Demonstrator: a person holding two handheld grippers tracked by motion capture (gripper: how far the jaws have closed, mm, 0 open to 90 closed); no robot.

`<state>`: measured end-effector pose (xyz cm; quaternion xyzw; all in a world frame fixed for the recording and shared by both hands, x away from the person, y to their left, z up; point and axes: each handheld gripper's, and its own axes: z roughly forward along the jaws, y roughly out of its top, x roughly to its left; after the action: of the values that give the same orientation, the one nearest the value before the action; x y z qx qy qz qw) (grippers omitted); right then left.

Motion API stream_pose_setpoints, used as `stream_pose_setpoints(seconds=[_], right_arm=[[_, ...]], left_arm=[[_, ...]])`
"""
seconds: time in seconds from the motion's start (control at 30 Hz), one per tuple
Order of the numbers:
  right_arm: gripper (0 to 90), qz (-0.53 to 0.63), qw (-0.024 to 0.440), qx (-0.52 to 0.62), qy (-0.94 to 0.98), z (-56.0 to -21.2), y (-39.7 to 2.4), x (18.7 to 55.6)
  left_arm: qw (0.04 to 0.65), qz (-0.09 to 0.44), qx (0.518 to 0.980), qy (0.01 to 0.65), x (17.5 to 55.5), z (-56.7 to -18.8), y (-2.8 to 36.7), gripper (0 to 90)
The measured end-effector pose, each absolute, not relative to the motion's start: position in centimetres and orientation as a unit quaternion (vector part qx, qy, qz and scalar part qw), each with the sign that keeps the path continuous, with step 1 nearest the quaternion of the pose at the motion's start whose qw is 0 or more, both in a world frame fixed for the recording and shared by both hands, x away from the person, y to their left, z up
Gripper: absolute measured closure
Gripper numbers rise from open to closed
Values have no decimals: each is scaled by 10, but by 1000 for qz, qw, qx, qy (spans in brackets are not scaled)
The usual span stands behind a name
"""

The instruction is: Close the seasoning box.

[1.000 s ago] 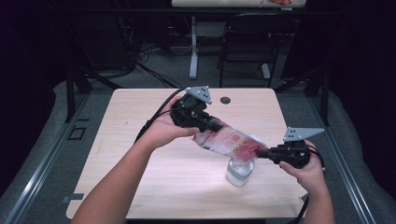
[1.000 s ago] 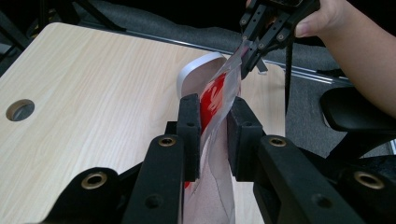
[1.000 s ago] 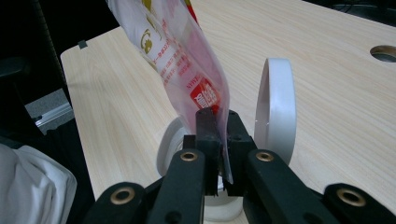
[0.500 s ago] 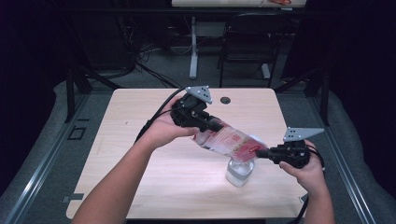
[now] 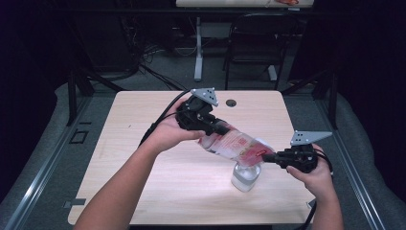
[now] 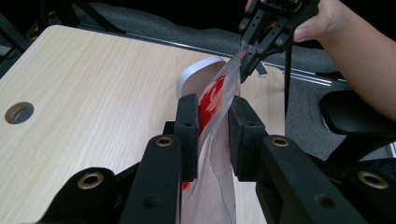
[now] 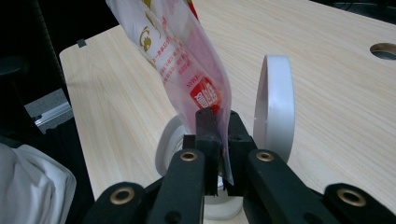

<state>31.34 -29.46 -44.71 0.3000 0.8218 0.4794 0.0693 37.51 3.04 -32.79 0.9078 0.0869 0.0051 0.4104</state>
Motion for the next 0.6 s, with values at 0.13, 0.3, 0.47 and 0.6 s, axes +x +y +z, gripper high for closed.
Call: stream_pose_setpoints(seconds=[0.13, 0.3, 0.47, 0.6], right_arm=[[879, 478, 70, 300, 823, -447, -295, 313], [879, 479, 69, 300, 822, -448, -295, 314], [879, 480, 67, 300, 822, -448, -295, 313], [880, 480, 66, 299, 822, -448, -295, 314]], left_arm=[[412, 6, 907, 88, 375, -328, 30, 750], [411, 5, 907, 88, 375, -328, 30, 749], [412, 5, 907, 88, 375, -328, 30, 749], [411, 5, 907, 89, 375, -328, 30, 748]])
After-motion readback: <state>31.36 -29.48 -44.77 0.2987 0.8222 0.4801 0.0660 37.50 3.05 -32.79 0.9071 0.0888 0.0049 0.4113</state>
